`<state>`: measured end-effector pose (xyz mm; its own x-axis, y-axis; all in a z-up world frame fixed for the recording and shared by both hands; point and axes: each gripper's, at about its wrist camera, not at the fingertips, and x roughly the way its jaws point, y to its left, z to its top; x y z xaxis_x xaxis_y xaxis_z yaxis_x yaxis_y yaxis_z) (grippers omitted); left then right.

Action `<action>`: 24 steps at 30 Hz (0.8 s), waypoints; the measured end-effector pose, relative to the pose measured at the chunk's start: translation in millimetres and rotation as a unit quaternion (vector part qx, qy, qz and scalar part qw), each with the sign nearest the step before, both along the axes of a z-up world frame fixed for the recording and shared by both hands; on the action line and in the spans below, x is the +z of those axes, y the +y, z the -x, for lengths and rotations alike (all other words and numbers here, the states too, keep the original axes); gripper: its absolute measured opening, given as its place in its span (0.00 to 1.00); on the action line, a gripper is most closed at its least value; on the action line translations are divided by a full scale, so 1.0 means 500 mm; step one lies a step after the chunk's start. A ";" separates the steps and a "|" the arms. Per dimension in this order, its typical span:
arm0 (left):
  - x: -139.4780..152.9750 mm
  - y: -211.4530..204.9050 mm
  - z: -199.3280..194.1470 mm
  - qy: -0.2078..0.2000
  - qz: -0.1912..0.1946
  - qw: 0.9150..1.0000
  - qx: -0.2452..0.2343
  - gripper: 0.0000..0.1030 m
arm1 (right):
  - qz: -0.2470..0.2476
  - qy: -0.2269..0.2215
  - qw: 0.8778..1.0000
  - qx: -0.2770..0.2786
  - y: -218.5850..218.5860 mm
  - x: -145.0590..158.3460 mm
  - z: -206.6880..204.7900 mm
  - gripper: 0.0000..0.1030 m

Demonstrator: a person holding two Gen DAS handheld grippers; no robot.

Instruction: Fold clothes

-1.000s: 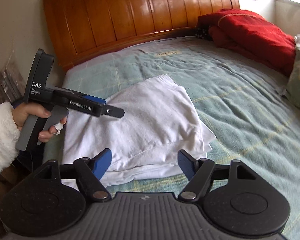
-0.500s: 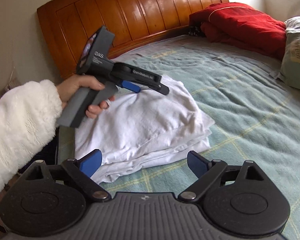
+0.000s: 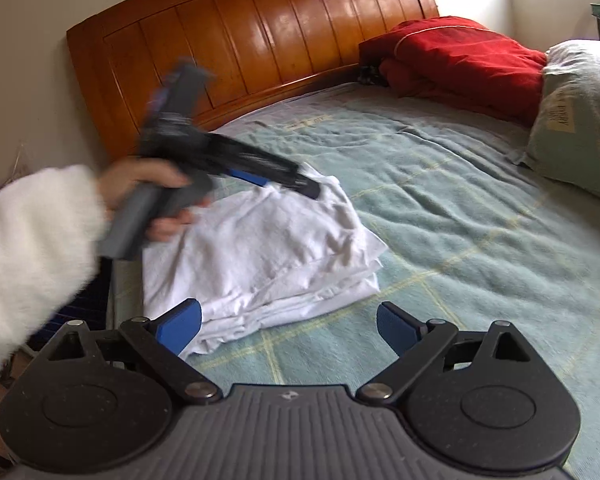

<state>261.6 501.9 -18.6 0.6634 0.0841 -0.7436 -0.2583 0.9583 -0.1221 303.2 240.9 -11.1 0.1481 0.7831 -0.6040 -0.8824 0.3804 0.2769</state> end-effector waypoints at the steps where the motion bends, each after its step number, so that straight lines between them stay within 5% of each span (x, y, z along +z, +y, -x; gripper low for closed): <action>1: 0.008 -0.018 0.029 -0.002 0.000 1.000 -0.009 0.93 | 0.001 0.000 1.000 -0.004 -0.006 0.001 0.000 0.94; 5: 0.001 -0.107 0.141 -0.015 0.017 0.999 -0.044 0.93 | 0.006 0.001 1.000 -0.019 -0.032 0.009 0.004 0.94; 9: -0.052 -0.176 0.189 -0.023 0.073 0.995 -0.070 0.93 | 0.006 0.001 0.999 -0.034 -0.062 0.023 0.016 0.94; 15: -0.055 -0.227 0.248 -0.032 0.080 0.995 -0.060 0.94 | 0.011 -0.006 0.999 -0.031 -0.098 0.051 0.053 0.96; 19: -0.054 -0.245 0.320 -0.022 0.013 1.000 -0.005 0.96 | 0.023 -0.016 1.000 -0.002 -0.017 0.031 0.055 0.98; 24: -0.052 -0.269 0.409 -0.009 -0.070 0.995 0.064 0.96 | 0.038 -0.029 0.998 0.036 0.099 0.000 0.054 0.98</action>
<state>56.9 367.5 -44.8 0.6538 0.2718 -0.7062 -0.3789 0.9254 0.0054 276.4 290.6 -10.9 0.1299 0.7448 -0.6545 -0.9220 0.3336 0.1966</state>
